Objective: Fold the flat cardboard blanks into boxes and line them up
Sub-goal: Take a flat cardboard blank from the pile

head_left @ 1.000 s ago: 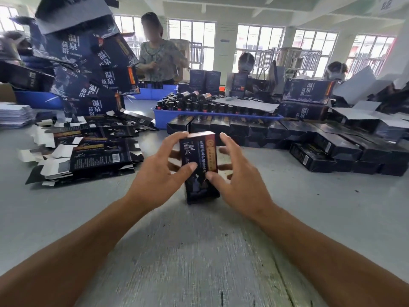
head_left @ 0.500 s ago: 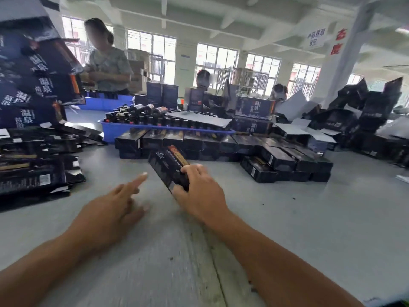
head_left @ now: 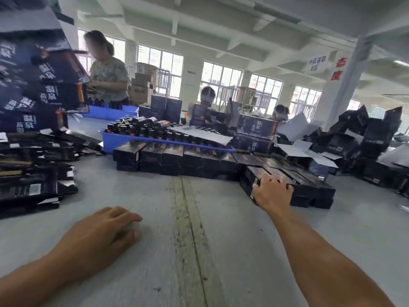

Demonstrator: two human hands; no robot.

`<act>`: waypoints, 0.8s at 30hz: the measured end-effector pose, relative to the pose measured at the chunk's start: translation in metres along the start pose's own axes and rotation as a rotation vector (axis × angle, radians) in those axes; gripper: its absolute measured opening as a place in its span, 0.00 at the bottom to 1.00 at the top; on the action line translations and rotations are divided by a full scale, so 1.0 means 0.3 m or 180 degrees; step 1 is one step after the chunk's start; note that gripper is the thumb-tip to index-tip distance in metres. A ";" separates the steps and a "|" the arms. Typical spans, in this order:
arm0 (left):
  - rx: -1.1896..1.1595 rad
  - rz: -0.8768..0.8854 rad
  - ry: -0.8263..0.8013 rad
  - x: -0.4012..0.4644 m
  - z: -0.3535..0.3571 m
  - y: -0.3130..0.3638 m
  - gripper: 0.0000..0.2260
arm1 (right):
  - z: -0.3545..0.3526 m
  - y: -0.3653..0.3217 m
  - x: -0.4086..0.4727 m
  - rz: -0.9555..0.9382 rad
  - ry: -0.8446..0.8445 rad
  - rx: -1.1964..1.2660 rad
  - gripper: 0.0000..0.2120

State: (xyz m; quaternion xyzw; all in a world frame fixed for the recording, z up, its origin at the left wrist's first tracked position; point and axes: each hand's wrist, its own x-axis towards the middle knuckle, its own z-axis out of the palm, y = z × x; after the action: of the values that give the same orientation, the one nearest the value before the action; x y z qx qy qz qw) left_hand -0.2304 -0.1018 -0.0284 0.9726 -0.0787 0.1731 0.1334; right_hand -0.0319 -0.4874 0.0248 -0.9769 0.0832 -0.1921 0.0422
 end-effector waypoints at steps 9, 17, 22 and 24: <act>0.0000 0.0024 -0.0152 -0.005 -0.042 0.029 0.17 | -0.034 -0.167 -0.097 -0.1190 0.0522 0.0489 0.24; 0.0415 -0.0643 0.0472 0.011 -0.139 -0.162 0.23 | -0.042 -0.478 -0.348 -0.2095 -0.0848 0.0930 0.17; 0.0557 -0.1647 0.0667 -0.013 -0.228 -0.370 0.33 | -0.010 -0.510 -0.389 -0.2282 -0.1107 0.0870 0.15; 0.0549 -0.1914 0.0473 -0.007 -0.253 -0.439 0.37 | -0.013 -0.505 -0.388 -0.2282 -0.1050 0.0928 0.15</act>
State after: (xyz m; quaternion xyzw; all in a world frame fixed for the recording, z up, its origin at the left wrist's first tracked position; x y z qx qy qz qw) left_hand -0.2301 0.0455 0.0091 0.9448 0.2371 0.2025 0.1010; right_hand -0.1175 -0.3180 0.0026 -0.9455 -0.2979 -0.0454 0.1232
